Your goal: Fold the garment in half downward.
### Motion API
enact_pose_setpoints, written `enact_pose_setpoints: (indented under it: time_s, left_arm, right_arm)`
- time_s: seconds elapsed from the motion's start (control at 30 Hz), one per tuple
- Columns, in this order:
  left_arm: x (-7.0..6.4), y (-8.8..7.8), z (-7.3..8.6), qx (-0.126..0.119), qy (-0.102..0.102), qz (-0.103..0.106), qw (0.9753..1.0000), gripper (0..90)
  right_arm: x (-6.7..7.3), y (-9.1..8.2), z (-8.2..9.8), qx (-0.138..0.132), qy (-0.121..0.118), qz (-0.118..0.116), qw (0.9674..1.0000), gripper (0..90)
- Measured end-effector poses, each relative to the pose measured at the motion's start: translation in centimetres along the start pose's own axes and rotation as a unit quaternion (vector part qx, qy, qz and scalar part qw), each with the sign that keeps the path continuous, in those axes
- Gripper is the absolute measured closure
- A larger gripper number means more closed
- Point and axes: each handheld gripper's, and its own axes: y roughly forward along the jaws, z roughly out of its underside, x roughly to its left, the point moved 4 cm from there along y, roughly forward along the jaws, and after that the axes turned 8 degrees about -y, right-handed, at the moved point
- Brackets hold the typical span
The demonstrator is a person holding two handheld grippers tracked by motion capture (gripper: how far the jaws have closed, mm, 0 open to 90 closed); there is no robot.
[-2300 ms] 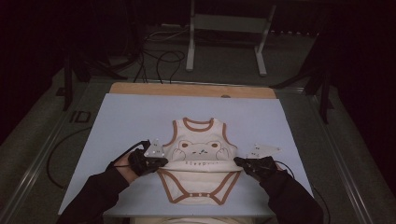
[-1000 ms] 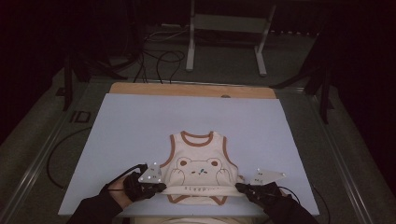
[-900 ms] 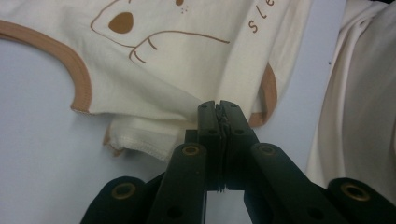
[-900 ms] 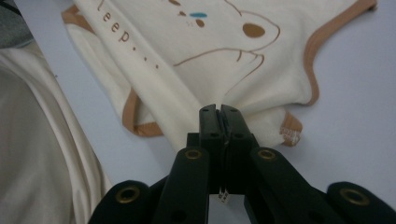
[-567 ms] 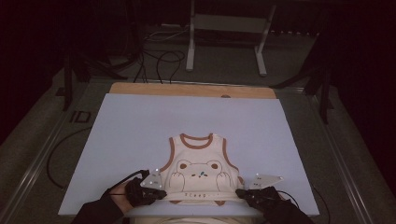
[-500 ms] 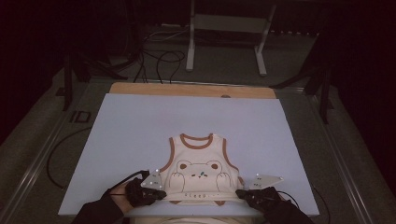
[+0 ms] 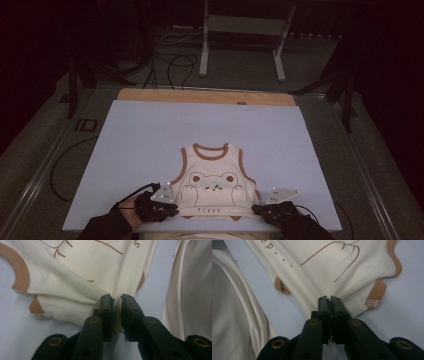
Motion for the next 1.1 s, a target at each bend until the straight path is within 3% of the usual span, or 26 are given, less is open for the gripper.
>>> enact_pose_setpoints:
  time_s: [0.07, 0.17, 0.3, 0.33, 0.43, 0.67, 0.8, 0.9, 1.1]
  left_arm:
    - [-0.1, -0.1, -0.1, 0.000, 0.005, -0.006, 1.0000, 70.8]
    - [0.0, -0.4, -0.3, -0.014, -0.009, -0.007, 0.9998, 66.2]
    - [0.2, -0.9, -0.7, -0.019, -0.013, -0.002, 0.9997, 55.4]
    - [0.2, -0.9, -0.7, -0.019, -0.013, -0.002, 0.9997, 52.3]
    - [0.5, -1.3, -1.0, -0.024, -0.010, -0.003, 0.9997, 46.8]
    - [1.1, -2.3, -2.2, -0.038, -0.002, -0.011, 0.9992, 32.1]
    - [1.4, -2.7, -2.9, -0.049, -0.006, 0.002, 0.9988, 16.2]
    - [1.7, -3.0, -3.4, -0.050, -0.006, 0.010, 0.9987, 6.4]
    - [2.5, -3.9, -4.4, -0.072, -0.006, 0.018, 0.9972, 1.5]
  right_arm:
    - [-0.1, -0.1, -0.1, -0.006, 0.003, 0.001, 1.0000, 80.2]
    - [-0.2, -0.4, -0.3, -0.022, 0.004, 0.003, 0.9998, 71.8]
    - [-0.4, -0.7, -0.7, -0.035, 0.014, 0.007, 0.9993, 56.1]
    - [-0.4, -0.7, -0.7, -0.035, 0.014, 0.007, 0.9993, 56.1]
    - [-0.6, -1.1, -1.1, -0.053, 0.020, 0.010, 0.9984, 41.5]
    - [-1.1, -1.8, -2.3, -0.073, 0.030, 0.012, 0.9968, 26.8]
    - [-1.3, -2.0, -3.1, -0.080, 0.023, 0.007, 0.9965, 16.8]
    - [-1.5, -2.2, -3.6, -0.091, 0.021, 0.000, 0.9957, 14.5]
    - [-2.2, -2.3, -4.8, -0.102, 0.017, 0.004, 0.9946, 13.5]
